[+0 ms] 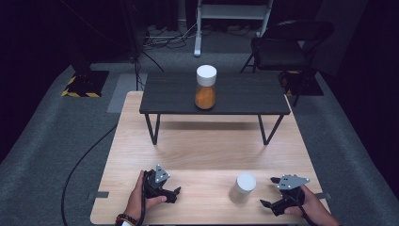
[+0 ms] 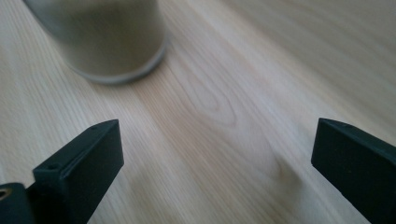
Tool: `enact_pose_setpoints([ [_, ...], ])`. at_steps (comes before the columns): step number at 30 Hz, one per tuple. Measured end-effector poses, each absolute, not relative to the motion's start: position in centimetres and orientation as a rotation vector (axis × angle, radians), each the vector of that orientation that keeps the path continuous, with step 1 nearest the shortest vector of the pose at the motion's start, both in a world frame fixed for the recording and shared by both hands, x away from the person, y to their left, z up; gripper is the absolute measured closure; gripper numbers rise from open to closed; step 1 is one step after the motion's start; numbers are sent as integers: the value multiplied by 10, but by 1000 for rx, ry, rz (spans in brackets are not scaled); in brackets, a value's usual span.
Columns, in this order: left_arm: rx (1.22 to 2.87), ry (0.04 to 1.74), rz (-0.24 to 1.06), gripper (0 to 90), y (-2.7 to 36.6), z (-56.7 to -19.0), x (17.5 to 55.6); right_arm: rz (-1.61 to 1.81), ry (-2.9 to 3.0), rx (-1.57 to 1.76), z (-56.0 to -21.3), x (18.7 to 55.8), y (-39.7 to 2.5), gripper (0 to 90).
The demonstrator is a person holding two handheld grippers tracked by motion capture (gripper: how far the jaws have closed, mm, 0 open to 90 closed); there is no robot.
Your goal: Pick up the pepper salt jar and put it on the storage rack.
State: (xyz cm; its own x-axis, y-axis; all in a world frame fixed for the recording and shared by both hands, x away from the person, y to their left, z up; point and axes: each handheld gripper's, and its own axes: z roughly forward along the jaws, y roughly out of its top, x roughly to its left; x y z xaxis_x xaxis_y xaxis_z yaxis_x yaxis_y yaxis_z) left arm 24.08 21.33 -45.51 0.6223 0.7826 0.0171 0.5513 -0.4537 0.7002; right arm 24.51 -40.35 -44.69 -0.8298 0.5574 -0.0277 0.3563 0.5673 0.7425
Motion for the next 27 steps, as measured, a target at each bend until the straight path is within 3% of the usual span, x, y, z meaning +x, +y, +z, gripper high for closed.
enact_pose_setpoints([
  [27, 2177, 1039, 443, 4, 213, -455, 241, 1435, 2477, 630, -429, 242, -389, 18],
])
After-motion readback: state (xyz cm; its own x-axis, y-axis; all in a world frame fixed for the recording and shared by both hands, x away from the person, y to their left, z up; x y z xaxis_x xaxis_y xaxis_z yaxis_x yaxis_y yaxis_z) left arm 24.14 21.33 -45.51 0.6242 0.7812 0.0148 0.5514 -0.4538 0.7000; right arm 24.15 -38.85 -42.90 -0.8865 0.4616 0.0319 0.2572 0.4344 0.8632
